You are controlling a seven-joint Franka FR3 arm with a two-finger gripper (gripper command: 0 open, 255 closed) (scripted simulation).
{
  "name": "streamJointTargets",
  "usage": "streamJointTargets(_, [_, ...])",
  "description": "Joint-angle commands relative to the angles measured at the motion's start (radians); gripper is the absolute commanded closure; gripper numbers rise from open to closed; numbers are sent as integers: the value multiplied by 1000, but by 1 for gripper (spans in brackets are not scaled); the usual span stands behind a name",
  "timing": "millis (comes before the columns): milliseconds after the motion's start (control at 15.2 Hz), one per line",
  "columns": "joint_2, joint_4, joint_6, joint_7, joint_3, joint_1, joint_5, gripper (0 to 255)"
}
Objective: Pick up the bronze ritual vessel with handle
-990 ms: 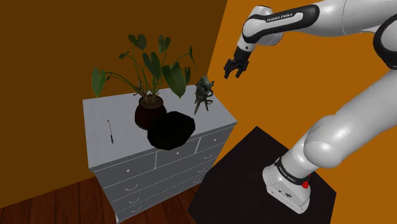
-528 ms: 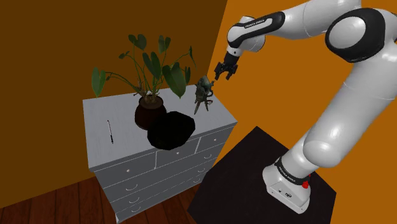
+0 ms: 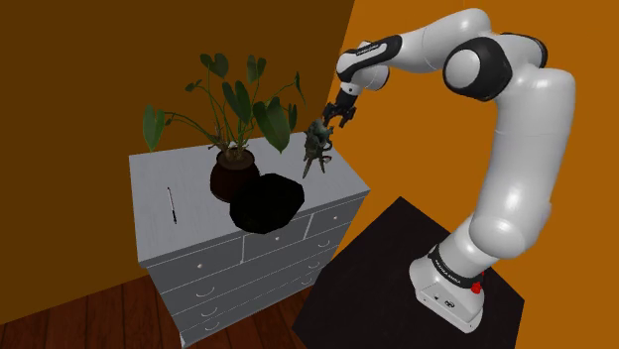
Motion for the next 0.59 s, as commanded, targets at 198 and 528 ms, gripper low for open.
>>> streamJointTargets(198, [139,142,-7,-16,21,-39,41,0])
streamJointTargets(528, [179,139,36,-32,31,-45,57,0])
